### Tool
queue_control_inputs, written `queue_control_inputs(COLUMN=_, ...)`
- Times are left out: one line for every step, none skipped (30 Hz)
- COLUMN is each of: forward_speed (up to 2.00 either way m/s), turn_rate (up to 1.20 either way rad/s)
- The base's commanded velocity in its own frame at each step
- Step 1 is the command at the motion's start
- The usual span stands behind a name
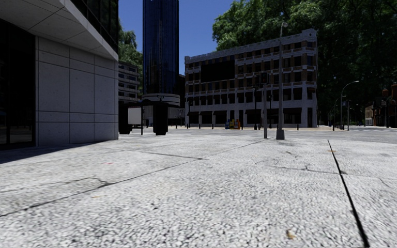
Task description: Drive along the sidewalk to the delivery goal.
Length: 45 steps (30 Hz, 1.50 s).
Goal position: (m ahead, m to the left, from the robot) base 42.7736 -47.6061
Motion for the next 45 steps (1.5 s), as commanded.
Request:
queue_control_inputs(forward_speed=0.76, turn_rate=-0.11)
queue_control_inputs(forward_speed=0.76, turn_rate=-0.11)
queue_control_inputs(forward_speed=0.77, turn_rate=-0.11)
queue_control_inputs(forward_speed=0.79, turn_rate=-0.15)
queue_control_inputs(forward_speed=0.79, turn_rate=-0.15)
queue_control_inputs(forward_speed=0.85, turn_rate=-0.21)
queue_control_inputs(forward_speed=0.89, turn_rate=-0.24)
queue_control_inputs(forward_speed=0.90, turn_rate=-0.28)
queue_control_inputs(forward_speed=0.90, turn_rate=-0.28)
queue_control_inputs(forward_speed=0.91, turn_rate=-0.33)
queue_control_inputs(forward_speed=0.91, turn_rate=-0.39)
queue_control_inputs(forward_speed=0.91, turn_rate=-0.42)
queue_control_inputs(forward_speed=0.91, turn_rate=-0.42)
queue_control_inputs(forward_speed=0.91, turn_rate=-0.43)
queue_control_inputs(forward_speed=0.91, turn_rate=-0.44)
queue_control_inputs(forward_speed=0.91, turn_rate=-0.45)
queue_control_inputs(forward_speed=0.91, turn_rate=-0.45)
queue_control_inputs(forward_speed=0.91, turn_rate=-0.46)
queue_control_inputs(forward_speed=0.91, turn_rate=-0.47)
queue_control_inputs(forward_speed=0.91, turn_rate=-0.47)
queue_control_inputs(forward_speed=0.91, turn_rate=-0.48)
queue_control_inputs(forward_speed=0.91, turn_rate=-0.48)
queue_control_inputs(forward_speed=0.91, turn_rate=-0.48)
queue_control_inputs(forward_speed=0.91, turn_rate=-0.48)
queue_control_inputs(forward_speed=0.91, turn_rate=-0.48)
queue_control_inputs(forward_speed=0.91, turn_rate=-0.48)
queue_control_inputs(forward_speed=0.91, turn_rate=-0.49)
queue_control_inputs(forward_speed=0.91, turn_rate=-0.49)
queue_control_inputs(forward_speed=0.92, turn_rate=-0.49)
queue_control_inputs(forward_speed=0.92, turn_rate=-0.49)
queue_control_inputs(forward_speed=0.93, turn_rate=-0.49)
queue_control_inputs(forward_speed=0.94, turn_rate=-0.49)
queue_control_inputs(forward_speed=0.94, turn_rate=-0.49)
queue_control_inputs(forward_speed=0.96, turn_rate=-0.49)
queue_control_inputs(forward_speed=0.97, turn_rate=-0.49)
queue_control_inputs(forward_speed=0.97, turn_rate=-0.49)
queue_control_inputs(forward_speed=0.99, turn_rate=-0.49)
queue_control_inputs(forward_speed=1.00, turn_rate=-0.49)
queue_control_inputs(forward_speed=1.00, turn_rate=-0.49)
queue_control_inputs(forward_speed=1.00, turn_rate=-0.49)
queue_control_inputs(forward_speed=1.01, turn_rate=-0.49)
queue_control_inputs(forward_speed=1.01, turn_rate=-0.49)
queue_control_inputs(forward_speed=1.01, turn_rate=-0.49)
queue_control_inputs(forward_speed=1.01, turn_rate=-0.49)
queue_control_inputs(forward_speed=1.01, turn_rate=-0.49)
